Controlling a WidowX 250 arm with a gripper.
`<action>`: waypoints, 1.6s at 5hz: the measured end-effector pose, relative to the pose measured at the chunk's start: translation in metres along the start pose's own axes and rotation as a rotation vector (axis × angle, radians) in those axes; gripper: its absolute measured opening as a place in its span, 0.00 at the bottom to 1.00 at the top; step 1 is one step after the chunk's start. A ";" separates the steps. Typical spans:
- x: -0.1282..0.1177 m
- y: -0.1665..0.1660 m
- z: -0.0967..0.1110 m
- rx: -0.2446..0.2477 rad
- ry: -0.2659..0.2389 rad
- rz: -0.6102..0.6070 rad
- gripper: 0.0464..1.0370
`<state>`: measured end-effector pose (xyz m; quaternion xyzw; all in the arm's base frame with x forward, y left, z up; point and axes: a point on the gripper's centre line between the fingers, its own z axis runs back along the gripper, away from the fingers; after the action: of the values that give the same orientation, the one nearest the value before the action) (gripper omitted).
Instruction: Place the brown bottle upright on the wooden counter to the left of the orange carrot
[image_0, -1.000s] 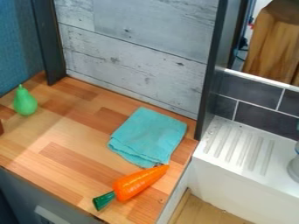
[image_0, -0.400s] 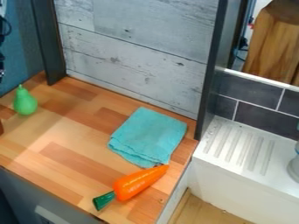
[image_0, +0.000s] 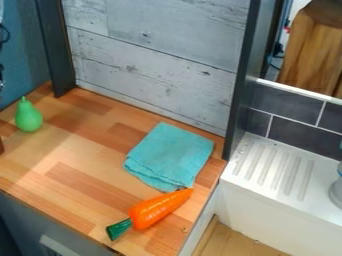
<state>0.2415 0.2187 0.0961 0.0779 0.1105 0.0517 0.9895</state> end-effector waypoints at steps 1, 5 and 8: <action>0.000 -0.001 -0.003 -0.023 0.008 0.007 0.93; -0.005 0.005 -0.003 -0.108 -0.011 0.057 0.27; -0.041 -0.025 0.074 -0.220 -0.129 0.155 0.27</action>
<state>0.2204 0.1784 0.1723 -0.0196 0.0338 0.1344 0.9902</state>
